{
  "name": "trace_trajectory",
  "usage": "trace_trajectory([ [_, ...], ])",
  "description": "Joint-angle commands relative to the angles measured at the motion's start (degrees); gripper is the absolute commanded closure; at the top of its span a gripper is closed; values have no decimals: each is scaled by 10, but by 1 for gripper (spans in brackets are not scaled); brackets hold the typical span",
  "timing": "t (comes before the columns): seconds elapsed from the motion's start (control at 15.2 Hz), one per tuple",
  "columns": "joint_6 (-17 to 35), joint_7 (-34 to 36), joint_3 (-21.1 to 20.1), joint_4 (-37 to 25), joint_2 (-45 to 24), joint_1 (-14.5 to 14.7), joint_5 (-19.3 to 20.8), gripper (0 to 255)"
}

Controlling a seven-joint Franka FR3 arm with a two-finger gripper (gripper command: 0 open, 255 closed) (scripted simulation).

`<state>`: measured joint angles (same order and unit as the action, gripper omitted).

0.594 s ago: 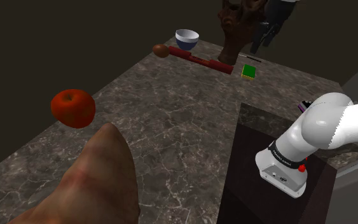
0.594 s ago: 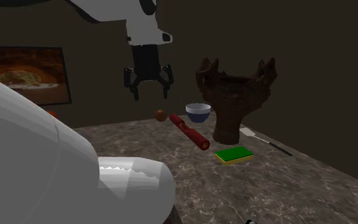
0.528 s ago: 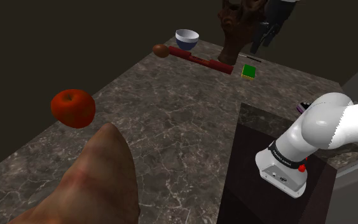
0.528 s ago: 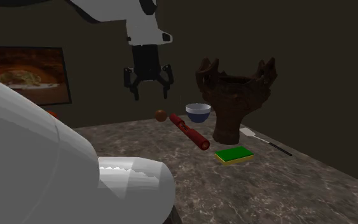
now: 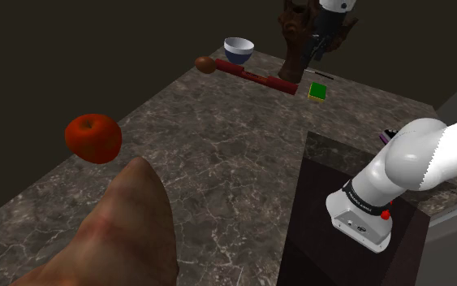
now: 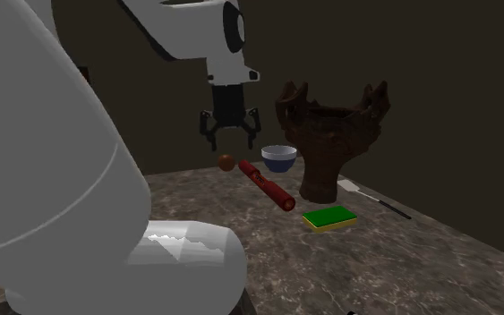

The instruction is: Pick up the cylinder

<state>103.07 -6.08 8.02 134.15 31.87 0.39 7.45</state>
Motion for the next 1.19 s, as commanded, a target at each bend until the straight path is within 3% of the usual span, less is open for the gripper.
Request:
trace_trajectory([
  [0.0, 29, -23, 15, -19, -48, 3, -2, 0],
  [0.59, 114, -131, 65, -132, -252, 12, -44, 0],
  [1.12, 135, -228, 74, -287, -444, -3, -113, 0],
])
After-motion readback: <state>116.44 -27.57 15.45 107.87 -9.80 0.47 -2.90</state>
